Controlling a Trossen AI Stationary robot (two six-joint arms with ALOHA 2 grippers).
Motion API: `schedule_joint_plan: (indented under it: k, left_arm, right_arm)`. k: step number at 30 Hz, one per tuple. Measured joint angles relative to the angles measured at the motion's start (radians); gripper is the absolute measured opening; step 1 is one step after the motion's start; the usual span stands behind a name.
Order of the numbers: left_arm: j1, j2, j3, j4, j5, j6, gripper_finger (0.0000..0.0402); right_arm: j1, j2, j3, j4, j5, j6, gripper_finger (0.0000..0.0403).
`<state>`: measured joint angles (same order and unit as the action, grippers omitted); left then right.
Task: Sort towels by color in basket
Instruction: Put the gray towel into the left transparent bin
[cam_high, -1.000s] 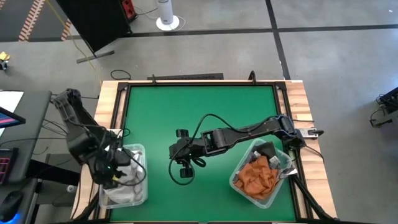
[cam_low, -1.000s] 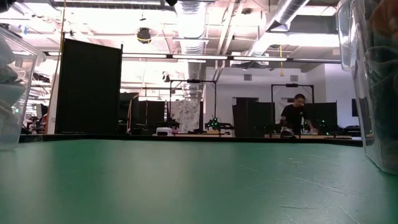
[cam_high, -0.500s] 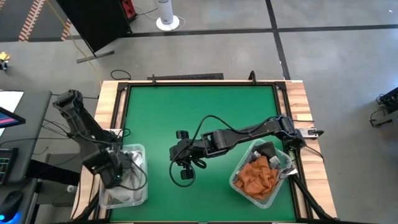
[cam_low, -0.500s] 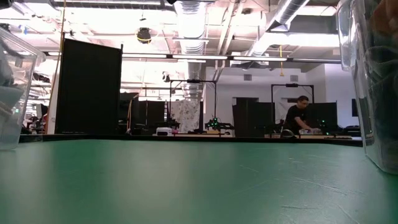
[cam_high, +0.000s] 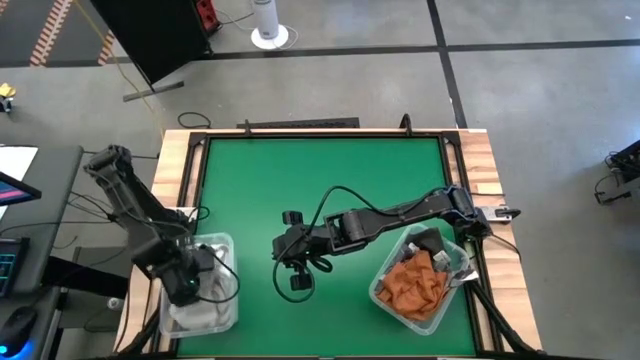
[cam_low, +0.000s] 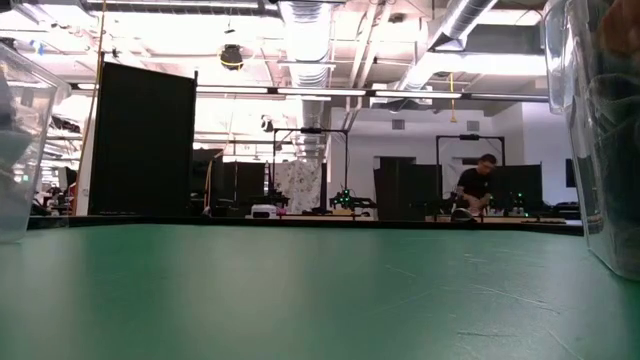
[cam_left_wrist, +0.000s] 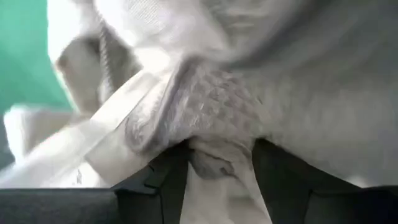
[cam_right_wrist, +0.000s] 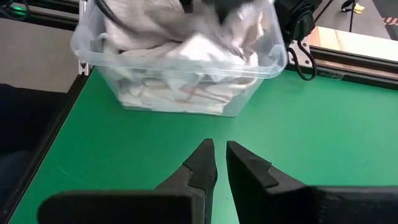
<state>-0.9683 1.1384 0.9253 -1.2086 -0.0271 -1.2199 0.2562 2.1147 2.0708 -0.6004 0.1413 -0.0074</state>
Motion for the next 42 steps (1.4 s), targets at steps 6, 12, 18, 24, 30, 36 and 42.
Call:
schedule_joint_plan:
  k: [6,12,18,24,30,36,42]
  left_arm:
    - [-0.002,0.019,0.193,-0.101,-0.079,0.130,0.0160]
    - [-0.048,0.071,0.212,0.020,-0.117,0.431,0.0147]
    - [-0.063,0.234,0.138,0.111,-0.136,0.507,0.0145]
    - [-0.050,0.342,0.059,0.117,-0.106,0.475,0.0138]
    - [-0.047,0.275,0.065,0.136,-0.070,0.491,0.0108]
    - [-0.035,0.127,0.123,0.098,-0.047,0.394,0.0086]
    - [-0.035,0.080,0.037,0.113,-0.091,0.270,0.0071]
  right_arm:
    - [-0.003,0.000,0.000,0.003,0.000,0.000,0.0072]
    - [-0.001,0.000,0.000,-0.003,0.000,0.000,0.0072]
    - [-0.001,0.000,0.000,-0.012,-0.001,0.000,0.0072]
    - [0.005,0.000,0.000,-0.012,-0.001,0.008,0.0072]
    - [0.013,0.000,0.000,-0.010,-0.002,0.008,0.0072]
    - [0.011,0.000,0.000,-0.009,-0.001,0.007,0.0072]
    - [0.013,0.000,0.000,-0.009,-0.001,0.003,0.0072]
